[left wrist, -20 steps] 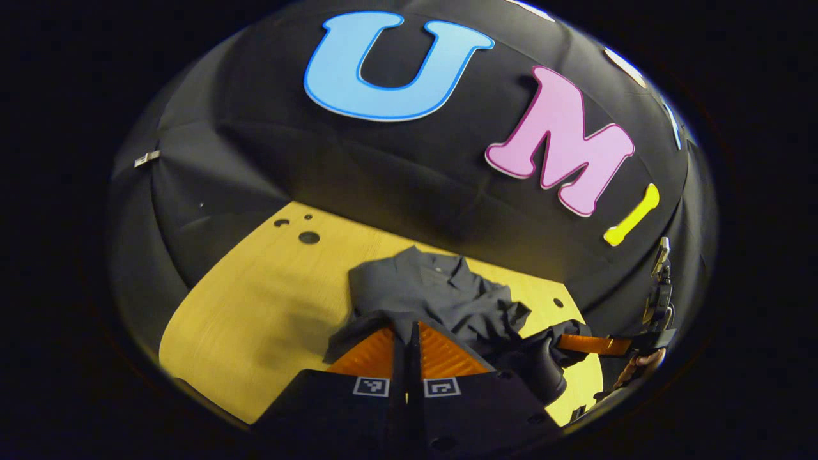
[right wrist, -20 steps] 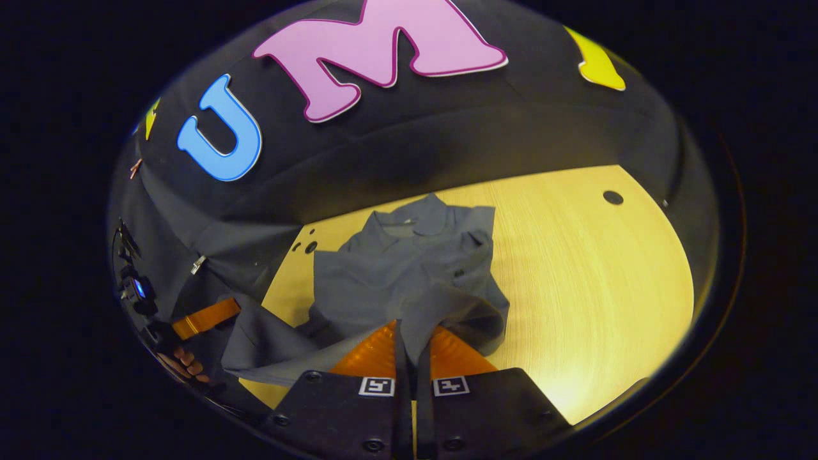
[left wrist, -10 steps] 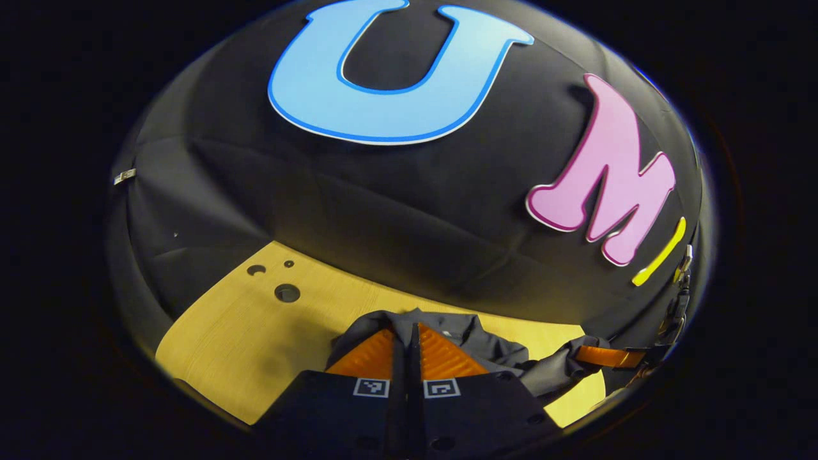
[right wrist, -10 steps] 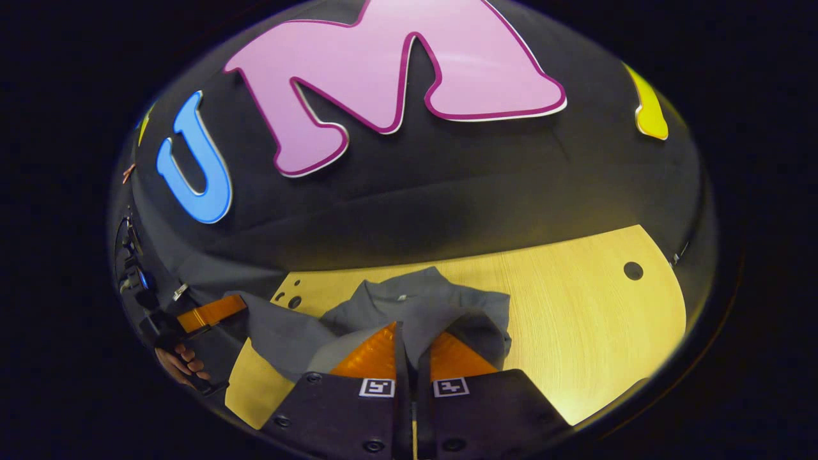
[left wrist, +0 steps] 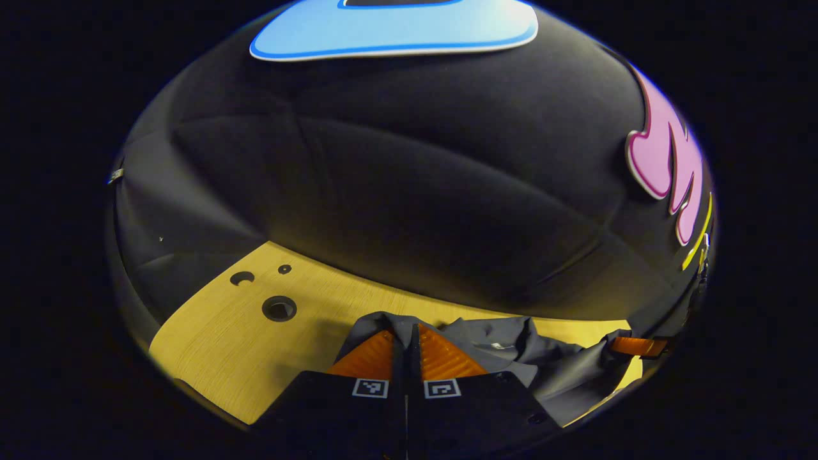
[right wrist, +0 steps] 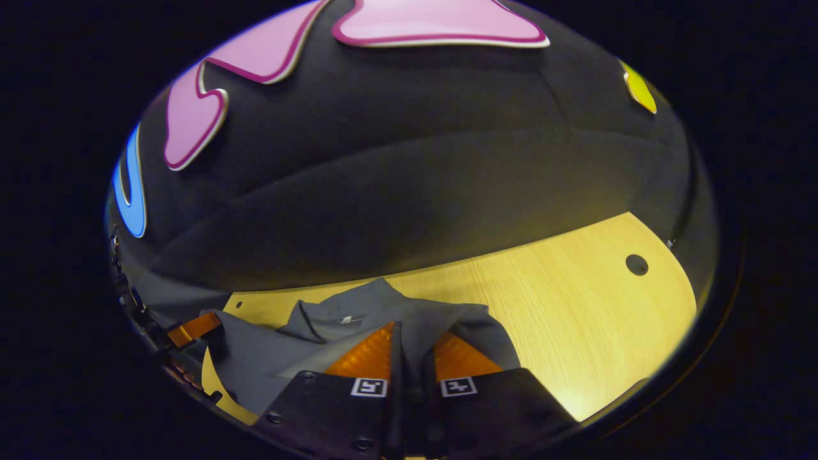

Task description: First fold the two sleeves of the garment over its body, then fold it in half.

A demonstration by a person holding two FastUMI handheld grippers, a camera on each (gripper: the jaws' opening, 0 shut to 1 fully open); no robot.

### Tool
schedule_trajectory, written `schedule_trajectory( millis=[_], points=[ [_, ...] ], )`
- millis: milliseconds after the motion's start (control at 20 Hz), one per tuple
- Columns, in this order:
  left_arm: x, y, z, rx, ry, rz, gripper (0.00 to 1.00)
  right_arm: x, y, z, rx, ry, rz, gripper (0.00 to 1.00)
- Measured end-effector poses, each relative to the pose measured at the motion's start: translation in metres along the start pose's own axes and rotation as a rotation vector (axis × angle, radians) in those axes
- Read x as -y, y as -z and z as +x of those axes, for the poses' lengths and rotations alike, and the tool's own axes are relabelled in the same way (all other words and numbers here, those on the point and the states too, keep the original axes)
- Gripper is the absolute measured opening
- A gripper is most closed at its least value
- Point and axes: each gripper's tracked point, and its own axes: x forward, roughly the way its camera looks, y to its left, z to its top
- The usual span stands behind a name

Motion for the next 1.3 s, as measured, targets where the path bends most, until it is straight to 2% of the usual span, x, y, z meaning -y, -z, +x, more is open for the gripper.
schedule_trajectory(
  millis=[100,150,200,250,300,350,400,450,500,550,750,1100,1300],
  points=[
    [-0.001,0.005,0.004,-0.009,-0.006,0.014,0.09,0.002,0.001,0.005,0.014,0.009,-0.021,0.26],
    [-0.003,0.002,0.003,-0.005,-0.019,0.038,0.13,0.002,0.002,0.005,0.019,0.013,-0.040,0.22],
    [-0.006,-0.003,-0.001,0.007,-0.040,0.076,0.17,0.003,0.002,0.004,0.027,0.017,-0.063,0.36],
    [-0.011,-0.011,-0.007,0.028,-0.069,0.118,0.33,0.003,0.000,0.001,0.034,0.020,-0.086,0.42],
    [-0.010,-0.019,-0.015,0.047,-0.073,0.150,0.49,-0.002,0.000,-0.004,0.040,0.018,-0.104,0.54],
    [-0.006,-0.027,-0.023,0.059,-0.057,0.173,0.65,-0.006,-0.002,-0.010,0.051,0.010,-0.120,0.52],
    [0.001,-0.035,-0.035,0.076,-0.046,0.186,0.81,-0.009,-0.004,-0.016,0.064,0.008,-0.134,0.68],
    [0.005,-0.041,-0.045,0.094,-0.036,0.196,0.88,-0.009,-0.008,-0.025,0.079,0.017,-0.148,0.84],
    [0.008,-0.046,-0.058,0.110,-0.034,0.205,0.91,-0.009,-0.010,-0.033,0.094,0.022,-0.156,0.99],
    [0.008,-0.049,-0.078,0.134,-0.052,0.214,0.97,-0.012,-0.012,-0.047,0.118,0.034,-0.164,1.00],
    [0.021,-0.047,-0.141,0.173,-0.046,0.233,0.97,-0.011,-0.018,-0.098,0.191,0.074,-0.203,0.99],
    [0.021,-0.031,-0.257,0.192,-0.017,0.128,0.96,-0.019,-0.024,-0.230,0.368,0.110,-0.216,0.99],
    [-0.009,-0.017,-0.341,0.257,-0.115,0.137,0.96,-0.023,0.006,-0.310,0.392,0.118,-0.250,0.99]
  ],
)
